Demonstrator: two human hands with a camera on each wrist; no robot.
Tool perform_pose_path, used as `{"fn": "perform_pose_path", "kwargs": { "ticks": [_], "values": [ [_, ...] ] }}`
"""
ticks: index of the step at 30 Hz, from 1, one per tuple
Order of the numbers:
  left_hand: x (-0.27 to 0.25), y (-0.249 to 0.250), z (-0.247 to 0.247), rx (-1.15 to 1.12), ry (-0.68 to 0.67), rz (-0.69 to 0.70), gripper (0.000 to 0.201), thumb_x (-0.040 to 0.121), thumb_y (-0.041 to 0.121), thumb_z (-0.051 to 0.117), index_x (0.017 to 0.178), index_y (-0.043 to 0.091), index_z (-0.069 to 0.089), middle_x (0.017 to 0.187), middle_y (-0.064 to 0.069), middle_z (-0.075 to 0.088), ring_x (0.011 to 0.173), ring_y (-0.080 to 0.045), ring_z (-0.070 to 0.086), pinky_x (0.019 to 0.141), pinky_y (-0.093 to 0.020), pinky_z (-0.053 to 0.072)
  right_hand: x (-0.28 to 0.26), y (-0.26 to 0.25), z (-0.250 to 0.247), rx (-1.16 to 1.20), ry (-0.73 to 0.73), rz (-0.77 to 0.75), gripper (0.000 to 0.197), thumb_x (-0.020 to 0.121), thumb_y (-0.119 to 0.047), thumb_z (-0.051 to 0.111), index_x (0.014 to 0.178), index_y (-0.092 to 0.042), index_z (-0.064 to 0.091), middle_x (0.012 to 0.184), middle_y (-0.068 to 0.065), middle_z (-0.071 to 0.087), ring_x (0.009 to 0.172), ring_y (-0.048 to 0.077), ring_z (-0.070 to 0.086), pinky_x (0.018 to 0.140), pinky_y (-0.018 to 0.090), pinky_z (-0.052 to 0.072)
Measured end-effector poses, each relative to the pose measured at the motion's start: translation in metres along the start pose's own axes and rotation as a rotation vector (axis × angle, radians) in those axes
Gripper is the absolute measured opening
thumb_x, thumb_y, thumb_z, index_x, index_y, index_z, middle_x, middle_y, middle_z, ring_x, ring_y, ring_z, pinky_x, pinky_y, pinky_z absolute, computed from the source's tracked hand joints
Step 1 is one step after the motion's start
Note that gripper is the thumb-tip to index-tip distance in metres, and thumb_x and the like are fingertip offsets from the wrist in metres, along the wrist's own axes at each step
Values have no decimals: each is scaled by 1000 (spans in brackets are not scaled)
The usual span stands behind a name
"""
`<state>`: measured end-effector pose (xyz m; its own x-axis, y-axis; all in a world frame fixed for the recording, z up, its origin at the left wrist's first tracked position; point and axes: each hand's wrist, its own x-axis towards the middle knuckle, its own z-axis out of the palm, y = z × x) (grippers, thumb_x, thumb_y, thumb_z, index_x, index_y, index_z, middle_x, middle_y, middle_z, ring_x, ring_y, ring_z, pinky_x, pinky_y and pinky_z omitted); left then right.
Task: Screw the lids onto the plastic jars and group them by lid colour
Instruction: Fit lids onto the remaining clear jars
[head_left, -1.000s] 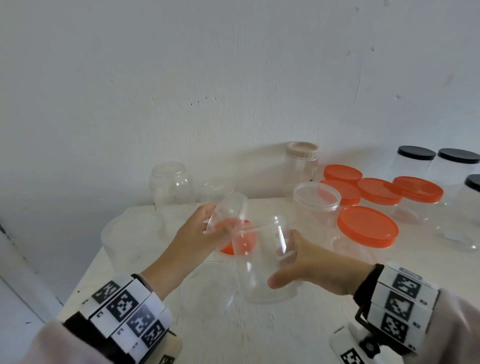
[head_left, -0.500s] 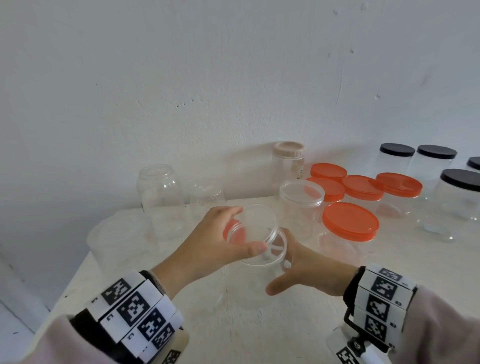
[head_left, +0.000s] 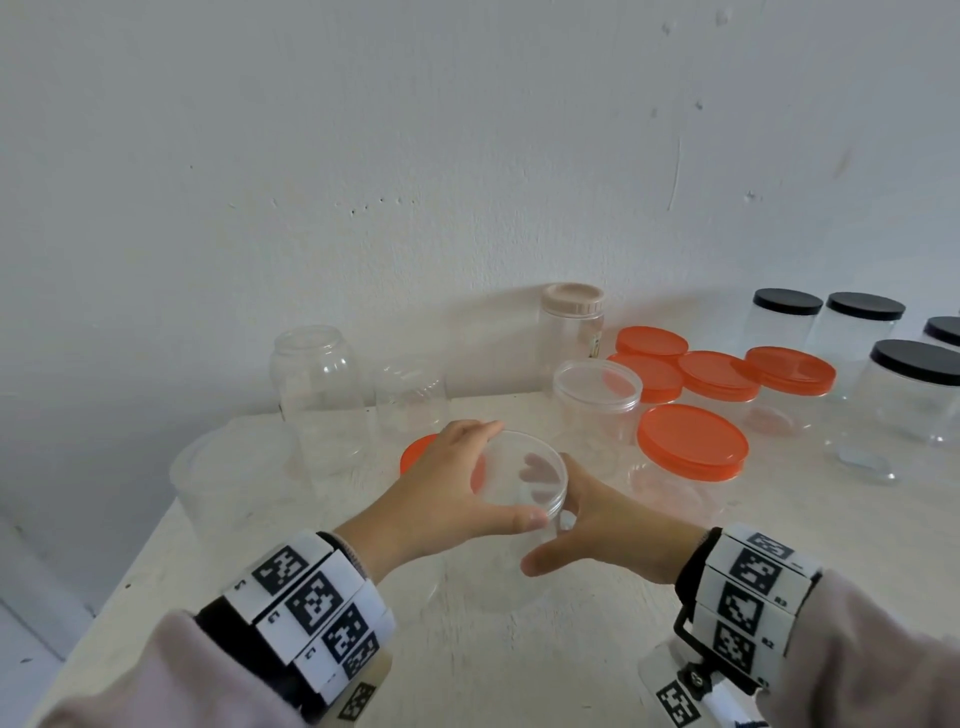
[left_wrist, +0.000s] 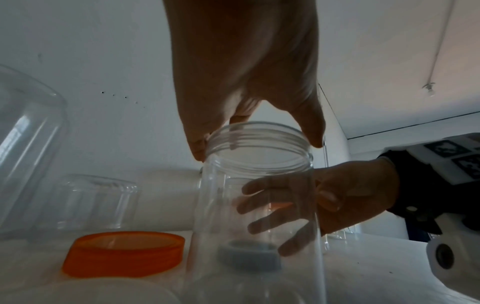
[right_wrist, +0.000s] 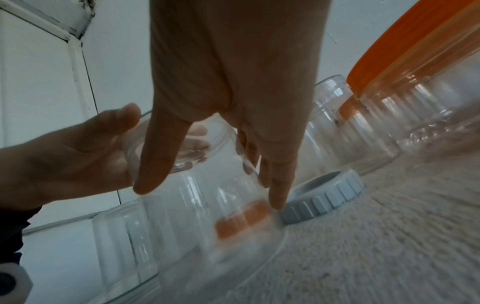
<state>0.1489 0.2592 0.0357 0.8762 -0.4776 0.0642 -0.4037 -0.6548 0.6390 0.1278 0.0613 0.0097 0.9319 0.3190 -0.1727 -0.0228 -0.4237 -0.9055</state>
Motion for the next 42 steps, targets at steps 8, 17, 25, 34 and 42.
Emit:
{"fn": "perform_pose_path", "kwargs": {
  "ticks": [8, 17, 25, 34, 42],
  "values": [
    [-9, -21, -6, -261, -65, -129, 136, 50, 58, 86, 150, 39, -3, 148, 18, 27, 137, -10, 32, 114, -34, 30, -1, -33, -27, -195, -77, 24, 117, 62, -25, 90, 150, -34, 12, 150, -14, 25, 139, 10, 23, 116, 37, 24],
    [-8, -36, 7, -424, -188, -3, 92, 72, 27, 85, 135, 54, 24, 127, 34, 45, 117, 18, 42, 88, -3, 40, 27, -102, -14, -794, -334, -3, 92, 71, -31, 84, 144, -39, 29, 142, -14, 34, 123, 7, 35, 89, 21, 34],
    [-5, -45, 10, -450, -165, 28, 98, 68, 31, 86, 144, 43, 27, 138, 20, 49, 130, 0, 43, 113, -32, 34, 42, -117, -10, -1045, -393, 63, 94, 61, -49, 83, 138, -55, 29, 128, -22, 36, 125, 13, 38, 101, 41, 40],
    [-5, -47, 10, -395, -153, -5, 96, 65, 42, 85, 139, 55, 25, 130, 33, 50, 124, 11, 43, 96, -10, 39, 43, -109, -5, -1140, -224, 117, 95, 57, -84, 63, 135, -36, 35, 104, -18, 52, 79, 5, 56, 65, 26, 44],
    [-4, -47, 11, -413, -155, 15, 107, 64, 39, 87, 147, 44, 20, 143, 19, 43, 134, -5, 39, 114, -35, 34, 42, -112, -8, -1080, -353, 107, 92, 55, -61, 80, 129, -64, 25, 127, -19, 36, 122, 18, 42, 98, 45, 43]
  ]
}}
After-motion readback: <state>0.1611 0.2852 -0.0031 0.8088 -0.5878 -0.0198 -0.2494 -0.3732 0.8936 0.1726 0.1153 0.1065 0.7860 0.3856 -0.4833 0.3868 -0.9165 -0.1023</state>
